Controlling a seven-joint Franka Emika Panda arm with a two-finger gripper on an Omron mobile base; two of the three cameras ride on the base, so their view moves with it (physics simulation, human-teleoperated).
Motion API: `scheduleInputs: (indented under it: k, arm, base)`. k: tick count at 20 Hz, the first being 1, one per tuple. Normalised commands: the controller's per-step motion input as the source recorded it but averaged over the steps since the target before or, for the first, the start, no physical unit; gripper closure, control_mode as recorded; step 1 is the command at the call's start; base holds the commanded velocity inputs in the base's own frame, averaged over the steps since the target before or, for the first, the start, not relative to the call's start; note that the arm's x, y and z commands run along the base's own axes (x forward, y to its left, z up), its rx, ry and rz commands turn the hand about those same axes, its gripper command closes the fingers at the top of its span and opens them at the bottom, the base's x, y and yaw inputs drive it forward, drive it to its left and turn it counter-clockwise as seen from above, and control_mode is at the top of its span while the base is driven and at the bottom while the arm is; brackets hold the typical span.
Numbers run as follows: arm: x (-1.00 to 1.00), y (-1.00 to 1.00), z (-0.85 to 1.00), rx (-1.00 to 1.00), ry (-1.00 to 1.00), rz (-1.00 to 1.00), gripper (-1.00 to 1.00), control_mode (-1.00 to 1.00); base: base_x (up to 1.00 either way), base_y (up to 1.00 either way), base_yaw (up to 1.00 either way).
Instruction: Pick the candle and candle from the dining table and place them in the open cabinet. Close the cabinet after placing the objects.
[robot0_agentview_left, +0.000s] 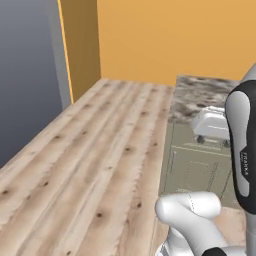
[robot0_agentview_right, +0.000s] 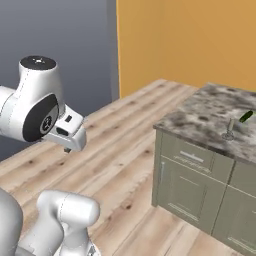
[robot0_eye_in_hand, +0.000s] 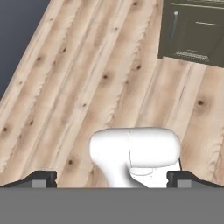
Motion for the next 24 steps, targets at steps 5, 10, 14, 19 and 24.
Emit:
scheduleInputs:
  k: [5, 10, 14, 19, 24]
  arm:
    - [0.00, 0.00, 0.00, 0.00, 0.00, 0.00, -1.00, 1.00]
    - [0.00, 0.00, 0.00, 0.00, 0.00, 0.00, -1.00, 1.00]
    - [0.00, 0.00, 0.00, 0.00, 0.00, 0.00, -1.00, 1.00]
    - [0.00, 0.00, 0.00, 0.00, 0.00, 0.00, -1.00, 1.00]
    - [0.00, 0.00, 0.00, 0.00, 0.00, 0.00, -1.00, 1.00]
  base:
    - [0.37, -0.64, -0.16]
    - [0.40, -0.28, -0.38]
    - [0.04, -0.24, -0.49]
    - [0.02, -0.36, -0.44]
    - [0.26, -0.20, -0.13]
